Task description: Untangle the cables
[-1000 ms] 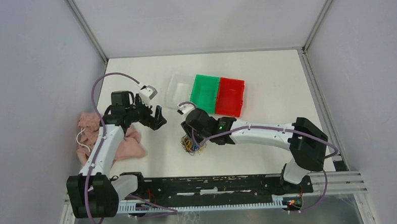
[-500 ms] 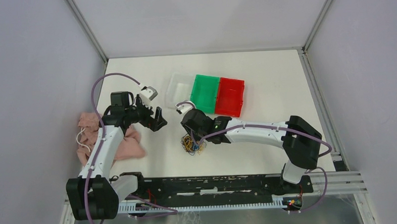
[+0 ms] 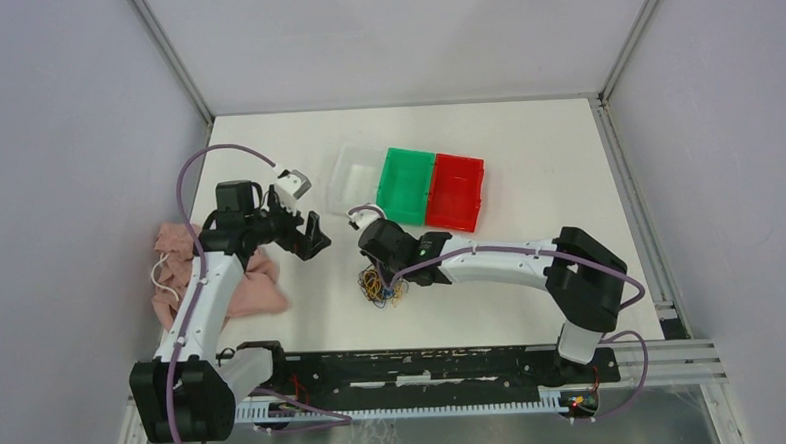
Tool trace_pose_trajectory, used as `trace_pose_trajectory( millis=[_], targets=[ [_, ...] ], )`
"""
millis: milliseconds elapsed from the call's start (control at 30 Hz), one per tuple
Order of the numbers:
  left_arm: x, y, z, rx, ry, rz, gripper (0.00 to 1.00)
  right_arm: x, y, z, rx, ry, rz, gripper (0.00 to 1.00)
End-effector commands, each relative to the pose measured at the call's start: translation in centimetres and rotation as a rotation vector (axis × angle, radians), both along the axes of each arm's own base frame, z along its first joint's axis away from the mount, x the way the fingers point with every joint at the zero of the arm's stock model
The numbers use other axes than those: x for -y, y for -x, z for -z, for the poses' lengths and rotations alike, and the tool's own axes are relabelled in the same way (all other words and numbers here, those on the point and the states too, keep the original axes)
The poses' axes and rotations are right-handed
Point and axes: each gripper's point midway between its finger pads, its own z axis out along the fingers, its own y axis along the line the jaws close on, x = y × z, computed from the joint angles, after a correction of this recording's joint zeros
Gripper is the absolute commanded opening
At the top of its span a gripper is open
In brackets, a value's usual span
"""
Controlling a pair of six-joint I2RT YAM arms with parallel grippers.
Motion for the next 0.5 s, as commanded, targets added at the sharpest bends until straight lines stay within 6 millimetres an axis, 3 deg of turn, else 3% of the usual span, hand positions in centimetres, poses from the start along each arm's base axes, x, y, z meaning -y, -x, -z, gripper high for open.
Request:
trace_pose_trajectory(
  millis=[0,67,267,467],
  targets=[
    [0.7,-0.4,-2.7,0.088,0.018,0.046,0.99,-0.6,-0.6,-1.9,0.027,-0.068,0.026,0.07],
    [0.7,-0.4,-2.8,0.090,0.019,0.048,0.99,-0.9,-0.7,-3.1,0.040,-0.098,0.024,0.00],
    [1.3,0.4,-3.4,0.112,0.047,0.085,0.99,-1.7,-0.2,-7.4,0.058,-0.189,-0.026,0.00],
    [2.8,2.3,-5.2,0.174,0.096,0.180,0.99,-3.9,2.0,-12.5,0.020,-0.351,-0.163,0.00]
  ],
)
